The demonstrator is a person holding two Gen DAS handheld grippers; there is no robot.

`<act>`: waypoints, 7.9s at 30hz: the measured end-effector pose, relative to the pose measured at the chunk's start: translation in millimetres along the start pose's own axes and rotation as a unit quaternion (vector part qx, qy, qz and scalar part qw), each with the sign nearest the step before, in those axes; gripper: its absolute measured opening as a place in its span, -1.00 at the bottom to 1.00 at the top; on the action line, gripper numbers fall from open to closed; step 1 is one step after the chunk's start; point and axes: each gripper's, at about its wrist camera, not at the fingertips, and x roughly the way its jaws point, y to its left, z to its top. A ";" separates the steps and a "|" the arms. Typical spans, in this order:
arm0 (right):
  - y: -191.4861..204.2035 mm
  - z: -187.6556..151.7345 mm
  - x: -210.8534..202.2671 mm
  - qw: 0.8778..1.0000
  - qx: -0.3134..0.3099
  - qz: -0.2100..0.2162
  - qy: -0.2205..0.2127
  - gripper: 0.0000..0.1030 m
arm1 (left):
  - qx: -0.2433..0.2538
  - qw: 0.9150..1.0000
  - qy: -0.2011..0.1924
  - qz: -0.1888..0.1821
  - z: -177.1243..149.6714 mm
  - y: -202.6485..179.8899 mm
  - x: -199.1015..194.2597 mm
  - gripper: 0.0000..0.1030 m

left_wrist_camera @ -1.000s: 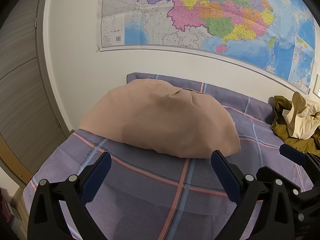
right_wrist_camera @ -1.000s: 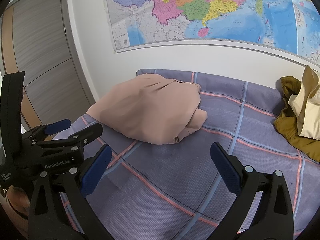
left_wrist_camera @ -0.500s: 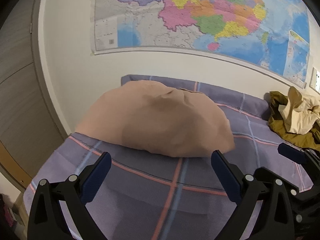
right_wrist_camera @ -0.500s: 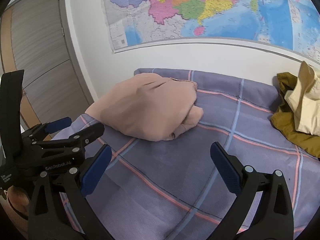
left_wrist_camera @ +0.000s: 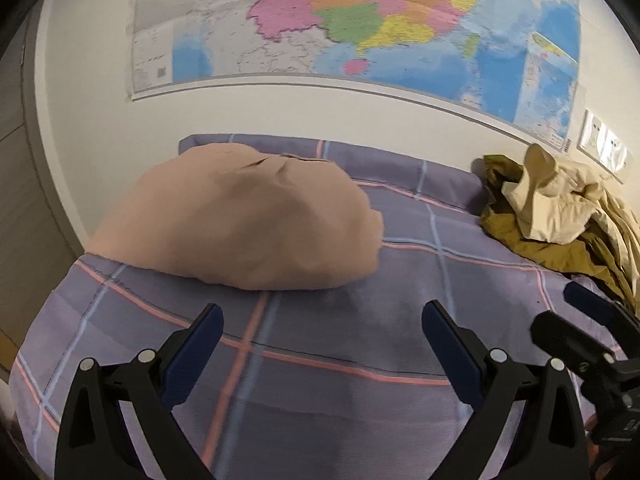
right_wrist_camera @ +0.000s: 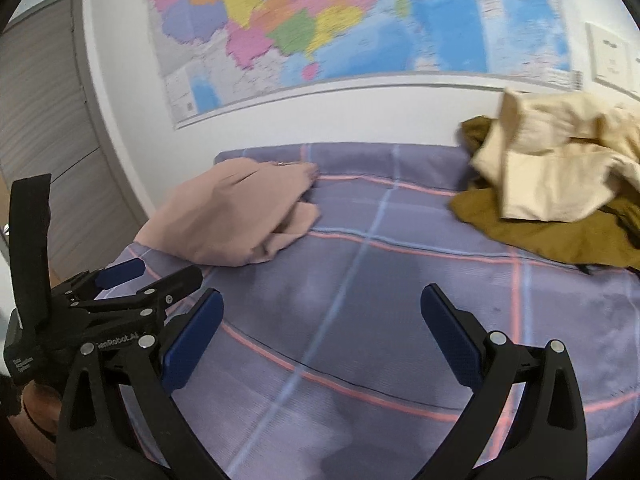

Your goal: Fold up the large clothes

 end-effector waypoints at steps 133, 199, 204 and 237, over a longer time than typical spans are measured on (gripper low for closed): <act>-166.3 -75.1 -92.5 0.960 0.177 -0.216 0.032 0.90 | 0.123 0.977 0.124 -0.122 -32.1 -188.4 59.4 0.87; -172.0 -78.3 -44.9 0.940 0.141 -0.284 0.122 0.92 | 0.151 0.977 0.122 -0.088 -40.4 -196.3 62.8 0.90; -172.0 -77.9 -45.5 0.941 0.145 -0.281 0.119 0.92 | 0.151 0.977 0.122 -0.088 -40.5 -196.5 62.7 0.90; -165.7 -77.6 -64.4 0.952 0.155 -0.252 0.083 0.90 | 0.153 0.977 0.123 -0.088 -38.8 -197.6 63.2 0.90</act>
